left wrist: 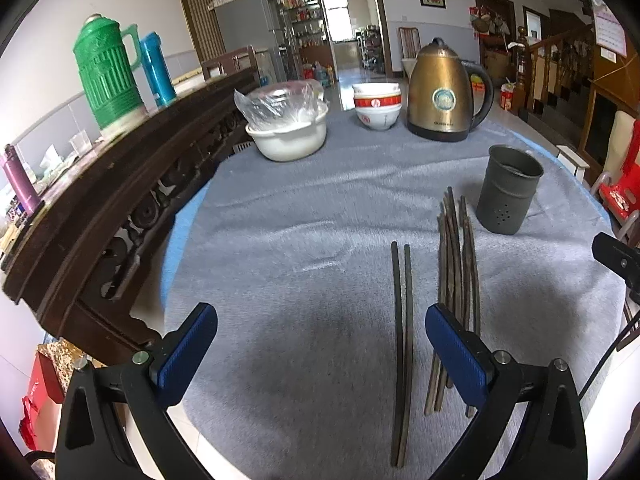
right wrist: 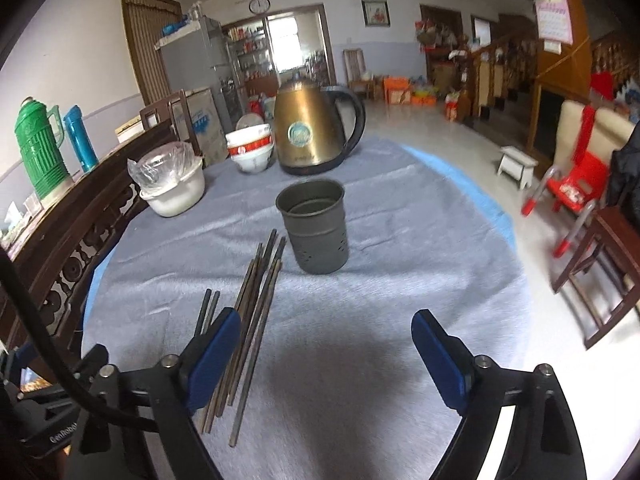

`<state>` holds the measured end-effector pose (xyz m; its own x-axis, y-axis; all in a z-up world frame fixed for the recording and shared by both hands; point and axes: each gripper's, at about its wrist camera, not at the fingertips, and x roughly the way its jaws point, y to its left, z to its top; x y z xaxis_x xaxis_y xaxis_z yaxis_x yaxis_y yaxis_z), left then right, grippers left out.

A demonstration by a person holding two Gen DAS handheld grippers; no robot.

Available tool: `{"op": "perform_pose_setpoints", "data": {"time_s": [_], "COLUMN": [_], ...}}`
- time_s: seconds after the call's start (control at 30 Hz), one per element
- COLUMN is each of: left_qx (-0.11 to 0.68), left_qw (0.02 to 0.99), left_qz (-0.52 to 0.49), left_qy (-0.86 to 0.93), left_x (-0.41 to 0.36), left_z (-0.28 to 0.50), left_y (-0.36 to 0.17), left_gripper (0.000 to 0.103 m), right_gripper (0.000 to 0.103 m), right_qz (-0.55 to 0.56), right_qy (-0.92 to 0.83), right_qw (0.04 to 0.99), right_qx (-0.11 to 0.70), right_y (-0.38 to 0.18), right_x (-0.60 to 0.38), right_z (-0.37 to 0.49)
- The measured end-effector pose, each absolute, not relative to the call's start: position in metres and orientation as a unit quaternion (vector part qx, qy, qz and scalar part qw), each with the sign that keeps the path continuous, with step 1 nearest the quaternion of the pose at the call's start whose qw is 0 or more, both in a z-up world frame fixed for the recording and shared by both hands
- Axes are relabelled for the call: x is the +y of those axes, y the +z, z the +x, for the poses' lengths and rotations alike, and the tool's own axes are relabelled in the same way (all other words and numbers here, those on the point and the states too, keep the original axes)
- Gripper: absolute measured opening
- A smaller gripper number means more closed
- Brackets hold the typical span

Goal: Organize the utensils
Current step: 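Close the left tool on one chopstick while the right tool grasps another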

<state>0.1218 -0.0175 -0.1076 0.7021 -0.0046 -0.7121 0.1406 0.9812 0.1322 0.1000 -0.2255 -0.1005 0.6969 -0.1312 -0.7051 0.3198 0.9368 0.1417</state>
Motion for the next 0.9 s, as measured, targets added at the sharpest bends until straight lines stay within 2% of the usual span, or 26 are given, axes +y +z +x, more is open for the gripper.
{"op": "perform_pose_setpoints", "data": {"time_s": [0.3, 0.6, 0.9], "left_qx": [0.412, 0.431, 0.445], "left_qw": [0.906, 0.897, 0.890], "left_qz": [0.090, 0.091, 0.084], "left_qy": [-0.043, -0.041, -0.047], "left_x": [-0.031, -0.034, -0.034], "left_z": [0.150, 0.171, 0.189], "left_y": [-0.129, -0.145, -0.159], "left_gripper": [0.103, 0.103, 0.103], "right_gripper": [0.060, 0.042, 0.040], "right_qz": [0.187, 0.246, 0.271], "right_qy": [-0.074, -0.025, -0.005], "right_qw": [0.882, 0.853, 0.842], "right_qx": [0.425, 0.459, 0.467], "right_y": [-0.137, -0.166, -0.184], "right_x": [-0.243, -0.249, -0.247], "right_z": [0.147, 0.181, 0.201]}}
